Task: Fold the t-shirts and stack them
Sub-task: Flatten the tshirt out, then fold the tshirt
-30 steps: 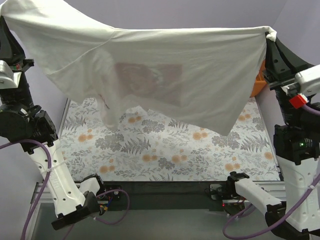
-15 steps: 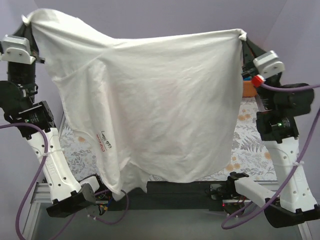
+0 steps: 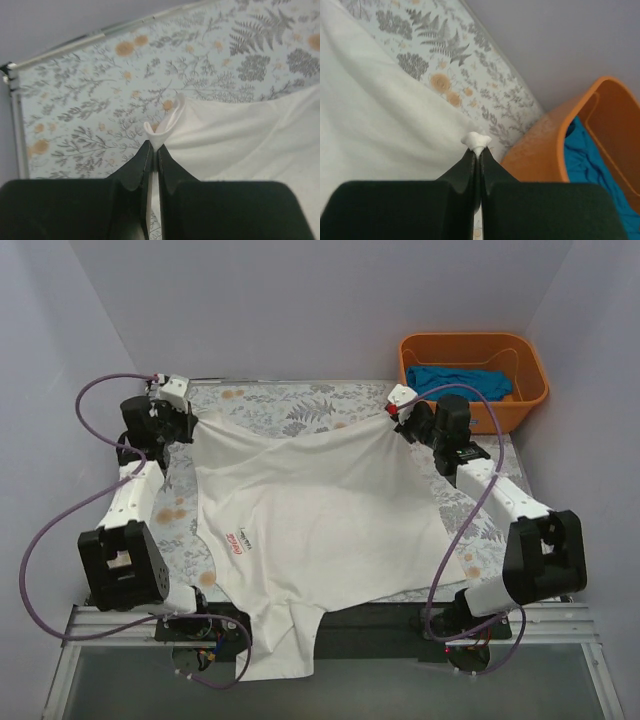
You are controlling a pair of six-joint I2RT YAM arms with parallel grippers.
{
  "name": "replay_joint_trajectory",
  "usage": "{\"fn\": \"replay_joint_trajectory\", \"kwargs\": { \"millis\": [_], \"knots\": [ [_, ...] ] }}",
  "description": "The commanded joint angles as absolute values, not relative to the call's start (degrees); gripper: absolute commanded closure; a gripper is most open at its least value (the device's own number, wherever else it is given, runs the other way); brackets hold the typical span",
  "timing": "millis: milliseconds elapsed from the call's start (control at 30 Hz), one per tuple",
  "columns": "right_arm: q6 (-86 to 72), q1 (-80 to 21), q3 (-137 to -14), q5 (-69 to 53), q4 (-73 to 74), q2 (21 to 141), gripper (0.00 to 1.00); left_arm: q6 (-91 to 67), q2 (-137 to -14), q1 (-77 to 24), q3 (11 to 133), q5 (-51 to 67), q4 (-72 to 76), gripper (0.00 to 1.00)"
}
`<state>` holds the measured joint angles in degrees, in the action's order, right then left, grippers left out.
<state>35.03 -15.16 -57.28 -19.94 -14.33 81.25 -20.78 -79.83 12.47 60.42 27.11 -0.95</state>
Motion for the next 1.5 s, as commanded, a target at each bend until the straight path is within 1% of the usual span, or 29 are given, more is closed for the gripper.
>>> {"fn": "replay_joint_trajectory", "kwargs": {
  "millis": [0,33,133,167,267,300,333,367,400,433,467,500,533,567,600,667,700,767,800,833,900,967,1000,1133,1267,1467],
  "knots": [
    [38.22,-15.56,-60.37,-20.22,-18.19,86.99,0.99,-17.4,-85.49,10.11,62.04,19.44,2.37,1.0],
    [38.32,-15.64,-62.3,-19.78,-18.19,90.75,0.99,-18.1,-90.3,10.11,65.18,18.9,2.46,1.0],
    [39.37,-16.17,-66.16,-18.02,-18.11,97.18,0.99,-19.51,-97.97,9.93,71.78,16.88,2.2,1.0],
    [39.37,-16.26,-67.23,-16.89,-18.11,98.69,0.99,-19.69,-103.13,9.93,76.77,16.88,1.68,1.0],
    [39.9,-16.61,-71.35,-15.21,-18.02,103.79,0.99,-19.78,-112.37,9.41,86.0,16.7,0.45,1.0],
    [39.9,-16.7,-72.32,-13.38,-18.1,105.02,0.96,-20.12,-114.76,9.14,88.31,16.7,0.35,1.0],
    [39.38,-17.05,-74.68,-12.32,-17.93,107.2,0.83,-20.56,-116.53,9.05,90.24,16.87,0.35,1.0],
    [39.29,-17.14,-75.75,-11.09,-17.58,108.18,0.75,-21.0,-118.2,9.05,92.18,17.22,0.35,1.0],
    [38.94,-17.57,-76.72,-8.2,-16.71,109.67,0.68,-21.61,-121.61,8.88,96.72,17.31,-1.48,1.0],
    [37.46,-17.84,-79.69,-5.56,-15.13,110.3,0.48,-23.62,-124.08,8.88,101.64,14.44,-3.84,0.84],
    [36.92,-17.75,-80.76,-5.45,-13.46,110.22,0.4,-25.47,-125.41,8.79,105.95,13.11,-5.17,0.76],
    [36.57,-17.75,-81.55,-5.45,-10.4,109.87,0.23,-25.92,-125.51,8.79,107.82,12.31,-8.4,0.62],
    [35.78,-17.75,-82.0,-5.62,-8.72,109.34,0.12,-26.1,-125.16,8.79,108.71,12.04,-9.83,0.57],
    [35.77,-17.75,-82.35,-6.23,-7.22,107.86,0.08,-26.1,-122.98,8.88,108.37,11.17,-11.06,0.56],
    [35.77,-17.75,-82.27,-6.59,-5.9,106.97,0.02,-26.36,-121.65,8.88,107.59,11.08,-12.55,0.55],
    [35.68,-17.75,-82.18,-7.9,-1.16,104.26,0.02,-26.72,-118.32,9.05,105.57,11.25,-17.91,0.54],
    [35.68,-17.75,-82.18,-8.35,0.6,103.37,0.01,-27.07,-114.65,9.23,102.86,11.6,-22.11,0.54],
    [37.51,-17.67,-82.18,-10.44,8.93,100.91,0.02,-26.98,-110.76,9.4,99.77,13.17,-27.39,0.54],
    [38.31,-17.84,-82.09,-11.15,11.57,100.38,0.01,-26.2,-107.52,9.32,97.23,14.05,-33.43,0.55],
    [39.97,-17.84,-82.18,-12.29,17.69,99.94,0.02,-25.84,-106.01,9.32,95.73,14.67,-36.27,0.56],
    [41.74,-17.84,-83.05,-13.35,23.96,99.75,0.04,-25.23,-103.46,9.4,92.65,16.69,-44.68,0.58],
    [43.32,-17.75,-83.93,-14.76,33.34,100.54,0.04,-24.35,-100.73,9.32,87.82,17.57,-49.46,0.6],
    [44.98,-17.84,-84.11,-15.03,36.01,100.81,0.05,-24.08,-99.77,9.32,86.06,18.8,-53.22,0.6],
    [48.25,-17.84,-79.12,-14.6,40.25,99.67,0.08,-22.77,-95.1,9.32,75.09,18.82,-57.2,0.61],
    [48.6,-17.75,-75.68,-12.57,40.61,101.15,0.11,-22.32,-93.87,9.4,69.1,14.77,-57.22,0.63],
    [49.21,-17.67,-72.43,-9.5,41.22,103.62,0.14,-22.41,-98.25,9.4,67.94,8.1,-54.23,0.66]
  ]
}}
